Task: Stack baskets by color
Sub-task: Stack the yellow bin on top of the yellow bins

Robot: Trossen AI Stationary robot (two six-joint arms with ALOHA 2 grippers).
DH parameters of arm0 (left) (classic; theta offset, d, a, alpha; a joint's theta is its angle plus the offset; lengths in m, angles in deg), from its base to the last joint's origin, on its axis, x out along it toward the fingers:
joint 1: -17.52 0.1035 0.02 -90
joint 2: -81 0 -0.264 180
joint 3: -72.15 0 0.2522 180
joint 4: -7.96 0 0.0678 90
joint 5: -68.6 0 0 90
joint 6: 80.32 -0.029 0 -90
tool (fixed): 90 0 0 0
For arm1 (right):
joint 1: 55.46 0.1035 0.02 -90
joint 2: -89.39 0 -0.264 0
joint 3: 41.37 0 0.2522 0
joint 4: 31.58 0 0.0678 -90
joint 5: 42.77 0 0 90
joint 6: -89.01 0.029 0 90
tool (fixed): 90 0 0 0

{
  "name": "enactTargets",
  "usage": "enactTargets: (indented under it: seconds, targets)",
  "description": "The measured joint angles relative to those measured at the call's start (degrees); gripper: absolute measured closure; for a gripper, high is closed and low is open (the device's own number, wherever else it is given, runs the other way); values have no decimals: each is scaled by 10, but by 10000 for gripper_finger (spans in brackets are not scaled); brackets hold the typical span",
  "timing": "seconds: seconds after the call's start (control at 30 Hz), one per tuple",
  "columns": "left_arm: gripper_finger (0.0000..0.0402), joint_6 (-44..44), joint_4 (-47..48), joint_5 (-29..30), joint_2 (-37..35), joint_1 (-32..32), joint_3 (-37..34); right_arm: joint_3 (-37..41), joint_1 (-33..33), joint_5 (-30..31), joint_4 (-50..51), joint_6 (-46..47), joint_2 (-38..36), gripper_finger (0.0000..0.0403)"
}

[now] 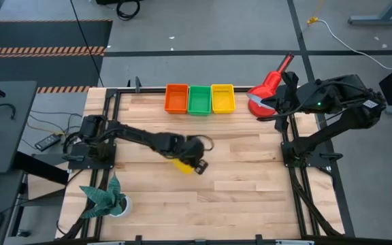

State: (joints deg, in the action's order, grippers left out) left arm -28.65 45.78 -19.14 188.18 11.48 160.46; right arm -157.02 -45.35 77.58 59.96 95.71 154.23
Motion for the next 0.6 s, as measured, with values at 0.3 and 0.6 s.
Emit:
enactTargets:
  seconds: [0.3, 0.6]
  targets:
    - [390, -315, -3, -67, 129, 19, 162, 66, 3, -32, 3, 67, -6, 400]
    - [359, -376, 35, -66, 204, 21, 256, 267, 53, -136, -52, 155, -12, 400]
